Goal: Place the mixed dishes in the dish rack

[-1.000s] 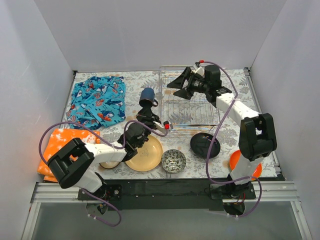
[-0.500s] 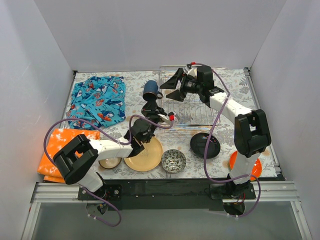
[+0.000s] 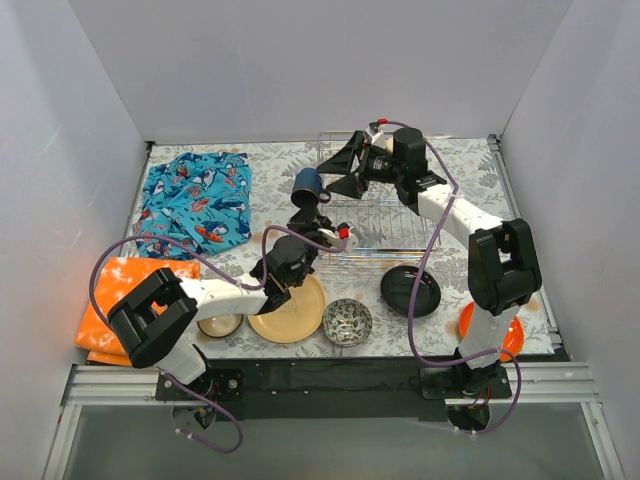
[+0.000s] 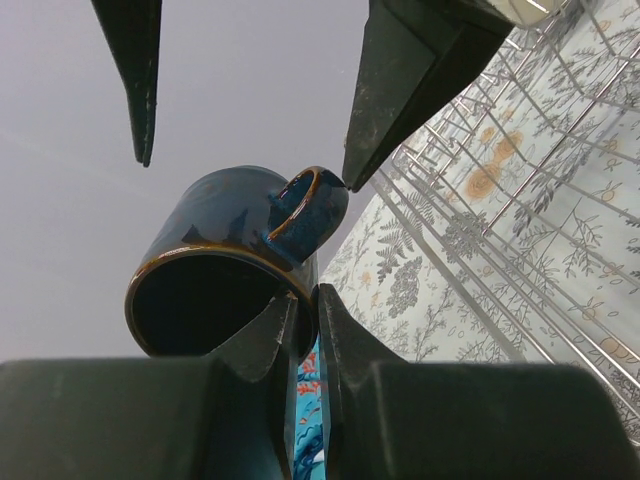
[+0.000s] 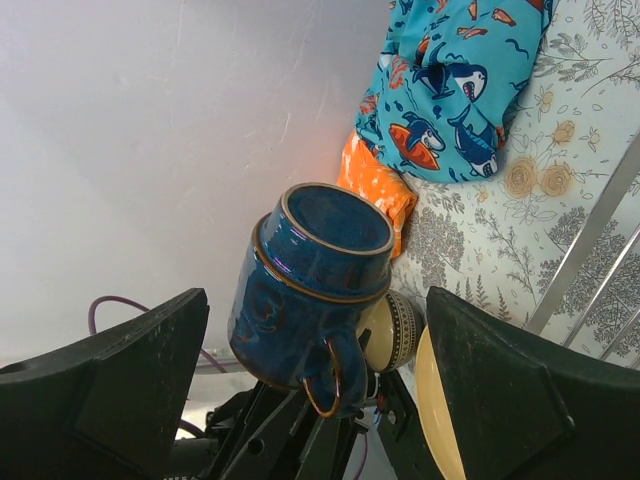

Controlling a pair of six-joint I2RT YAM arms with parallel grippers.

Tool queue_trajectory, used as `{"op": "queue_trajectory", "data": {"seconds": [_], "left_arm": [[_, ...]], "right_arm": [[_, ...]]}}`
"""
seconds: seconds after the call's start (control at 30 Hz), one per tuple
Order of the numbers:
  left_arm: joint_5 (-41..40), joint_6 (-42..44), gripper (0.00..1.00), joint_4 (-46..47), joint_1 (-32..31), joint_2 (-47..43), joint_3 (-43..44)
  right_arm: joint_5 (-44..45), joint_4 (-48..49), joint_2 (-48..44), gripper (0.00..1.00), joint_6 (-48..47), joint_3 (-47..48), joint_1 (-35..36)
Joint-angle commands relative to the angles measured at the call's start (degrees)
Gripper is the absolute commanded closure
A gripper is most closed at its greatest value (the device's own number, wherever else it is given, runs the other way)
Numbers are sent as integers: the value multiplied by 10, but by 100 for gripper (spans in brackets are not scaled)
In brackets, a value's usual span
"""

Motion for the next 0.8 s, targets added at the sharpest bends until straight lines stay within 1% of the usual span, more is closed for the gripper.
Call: {"op": "queue_trajectory", "data": {"seconds": [0.0,0.2,0.4,0.57,0.67,0.77], "left_arm": [[19,-8,100,45,-9,2,25],[36,-7,100,50,-13,12,26],[49,-6,100,61,-15,21,30],[65,5,100,80,-16,26,27],[67,10,100,88,-16,33,28],[64,13,100,95,-16,39,28]], "right_arm": [[-17,32,-5,2,7,28,3],[-8,26,5,5,-1,34,5],[-6,26,5,11,-7,34,6],[-8,26,8,9,-2,26,7],[-9,22,8,6,-1,28,9],[-8,21,7,7,-3,28,9]]}}
